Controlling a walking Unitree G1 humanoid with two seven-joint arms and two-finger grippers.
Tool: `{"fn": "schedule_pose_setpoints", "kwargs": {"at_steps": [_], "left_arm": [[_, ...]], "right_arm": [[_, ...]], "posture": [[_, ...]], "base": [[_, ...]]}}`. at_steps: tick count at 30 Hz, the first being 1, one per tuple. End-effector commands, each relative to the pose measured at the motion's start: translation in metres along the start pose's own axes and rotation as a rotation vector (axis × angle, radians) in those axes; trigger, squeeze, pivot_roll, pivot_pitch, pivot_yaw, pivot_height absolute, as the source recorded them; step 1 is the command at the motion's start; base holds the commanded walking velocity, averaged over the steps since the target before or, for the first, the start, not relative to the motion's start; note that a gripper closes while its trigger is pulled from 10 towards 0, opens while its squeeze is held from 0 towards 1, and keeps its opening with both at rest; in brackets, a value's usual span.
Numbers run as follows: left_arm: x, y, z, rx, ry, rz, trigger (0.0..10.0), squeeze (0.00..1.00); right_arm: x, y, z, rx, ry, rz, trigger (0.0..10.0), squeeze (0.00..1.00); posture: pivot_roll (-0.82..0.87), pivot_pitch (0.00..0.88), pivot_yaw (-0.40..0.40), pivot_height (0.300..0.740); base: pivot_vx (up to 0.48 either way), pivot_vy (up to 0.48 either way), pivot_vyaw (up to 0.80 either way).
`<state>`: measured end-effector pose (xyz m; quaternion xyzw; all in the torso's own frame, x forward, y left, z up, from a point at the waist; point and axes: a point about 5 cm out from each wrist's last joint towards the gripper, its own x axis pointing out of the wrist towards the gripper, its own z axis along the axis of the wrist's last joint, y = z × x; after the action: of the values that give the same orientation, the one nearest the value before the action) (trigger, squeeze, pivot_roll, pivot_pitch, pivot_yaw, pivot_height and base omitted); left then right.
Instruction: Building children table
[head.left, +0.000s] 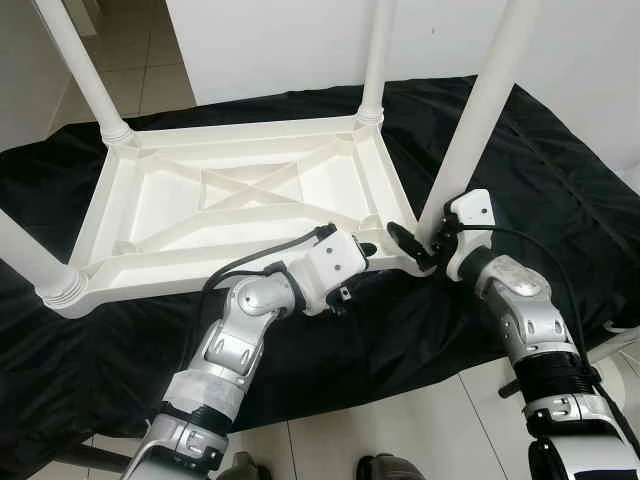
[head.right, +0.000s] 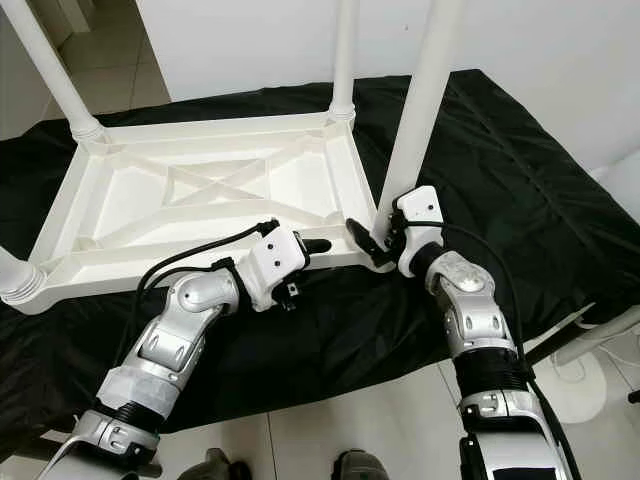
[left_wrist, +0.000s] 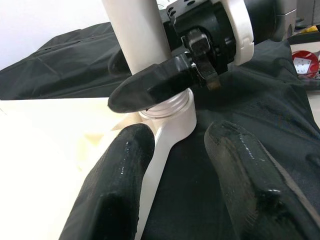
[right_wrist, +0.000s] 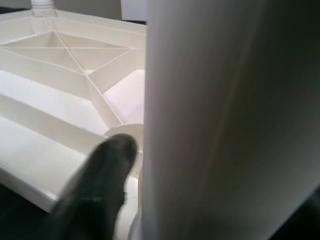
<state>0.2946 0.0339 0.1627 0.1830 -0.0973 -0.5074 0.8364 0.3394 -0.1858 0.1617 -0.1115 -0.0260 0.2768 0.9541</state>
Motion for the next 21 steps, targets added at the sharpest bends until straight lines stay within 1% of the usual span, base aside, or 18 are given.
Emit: {"fn": "schedule_pose_setpoints", "kwargs": {"at_steps": [1,10,11,15,20,21], "left_arm": [[-0.0019,0.0076,-0.001,0.012,0.013,0.127,10.0,0.0],[-0.002,0.005,-0.0016,0.01,0.016,0.118,10.0,0.0],[-0.002,0.005,-0.0016,0.009,0.016,0.116,10.0,0.0],[-0.002,0.0041,-0.0019,0.009,0.016,0.112,10.0,0.0],[-0.0021,0.0037,-0.0023,0.005,0.018,0.11,10.0,0.0],[-0.0024,0.0032,-0.0029,0.004,0.019,0.109,10.0,0.0]], "right_arm": [[0.0038,0.0041,-0.0024,-0.008,0.014,0.037,0.0,0.0],[-0.0021,0.0058,-0.0098,0.024,0.016,0.059,0.0,0.0],[-0.0023,0.0062,-0.0095,0.023,0.014,0.055,10.0,0.0],[-0.0023,0.007,-0.0078,0.03,-0.003,0.036,10.0,0.0],[-0.0006,0.0048,-0.0035,0.036,-0.035,-0.07,10.0,0.0],[0.0005,0.0081,-0.0027,0.038,-0.042,-0.12,10.0,0.0]], "posture": [[-0.11,0.054,0.038,0.74],[-0.11,0.059,0.046,0.74],[-0.12,0.063,0.049,0.74],[-0.12,0.066,0.05,0.74],[-0.12,0.066,0.05,0.74],[-0.12,0.069,0.049,0.74]], "base": [[0.0,0.0,0.0],[0.0,0.0,0.0],[0.0,0.0,0.0],[0.0,0.0,0.0],[0.0,0.0,0.0],[0.0,0.0,0.0]]}}
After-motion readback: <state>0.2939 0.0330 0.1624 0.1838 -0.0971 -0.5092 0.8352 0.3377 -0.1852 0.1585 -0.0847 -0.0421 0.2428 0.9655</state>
